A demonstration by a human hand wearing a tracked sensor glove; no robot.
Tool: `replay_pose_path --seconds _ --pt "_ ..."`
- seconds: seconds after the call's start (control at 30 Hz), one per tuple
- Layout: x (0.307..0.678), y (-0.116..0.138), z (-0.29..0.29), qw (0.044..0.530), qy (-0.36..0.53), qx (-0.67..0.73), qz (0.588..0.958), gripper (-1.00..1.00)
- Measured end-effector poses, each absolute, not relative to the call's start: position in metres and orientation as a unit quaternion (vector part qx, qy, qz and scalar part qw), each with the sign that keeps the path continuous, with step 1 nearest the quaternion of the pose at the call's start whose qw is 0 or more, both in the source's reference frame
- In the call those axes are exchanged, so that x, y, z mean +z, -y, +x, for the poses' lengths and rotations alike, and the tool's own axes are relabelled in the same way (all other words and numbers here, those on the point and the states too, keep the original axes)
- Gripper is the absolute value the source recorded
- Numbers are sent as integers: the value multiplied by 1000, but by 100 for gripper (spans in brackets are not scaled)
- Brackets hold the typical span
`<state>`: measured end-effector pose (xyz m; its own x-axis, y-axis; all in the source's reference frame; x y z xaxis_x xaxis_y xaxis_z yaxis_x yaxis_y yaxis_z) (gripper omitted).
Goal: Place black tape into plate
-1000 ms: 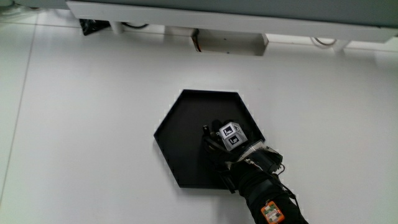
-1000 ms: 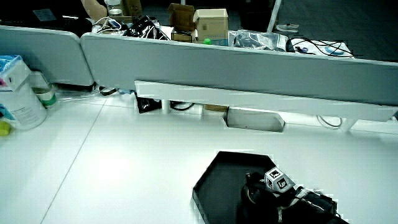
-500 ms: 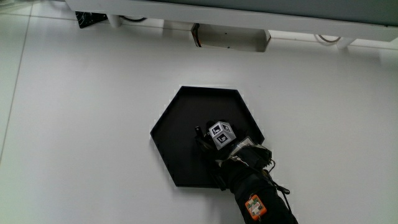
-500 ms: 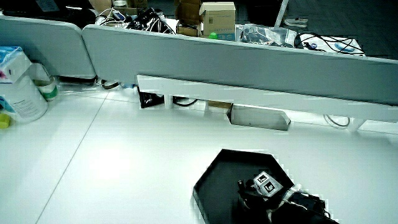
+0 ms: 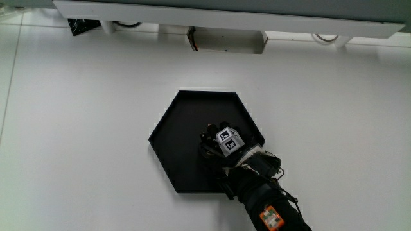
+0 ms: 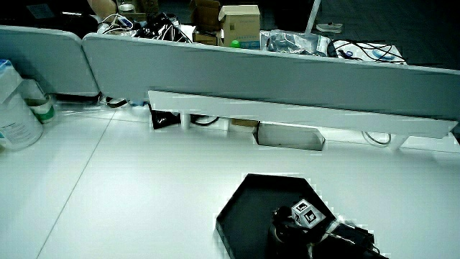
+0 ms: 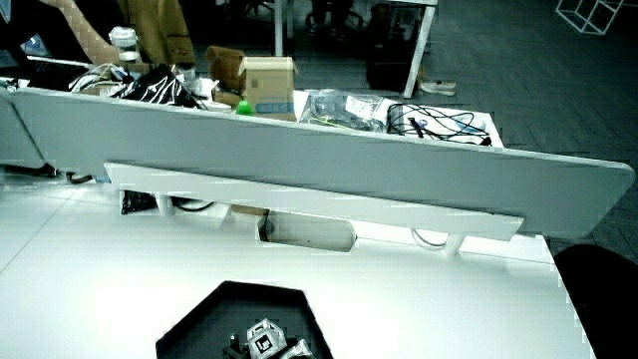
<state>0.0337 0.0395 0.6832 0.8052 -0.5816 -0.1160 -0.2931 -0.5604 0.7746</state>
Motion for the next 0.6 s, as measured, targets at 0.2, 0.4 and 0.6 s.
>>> replay_pose_path --seconds 0.2,0.4,0.6 --pt "645 -40 54 328 250 -115 904 -100" --pt "614 -45 76 277 255 -49 925 -100" --pt "594 -57 92 248 254 1 935 -100"
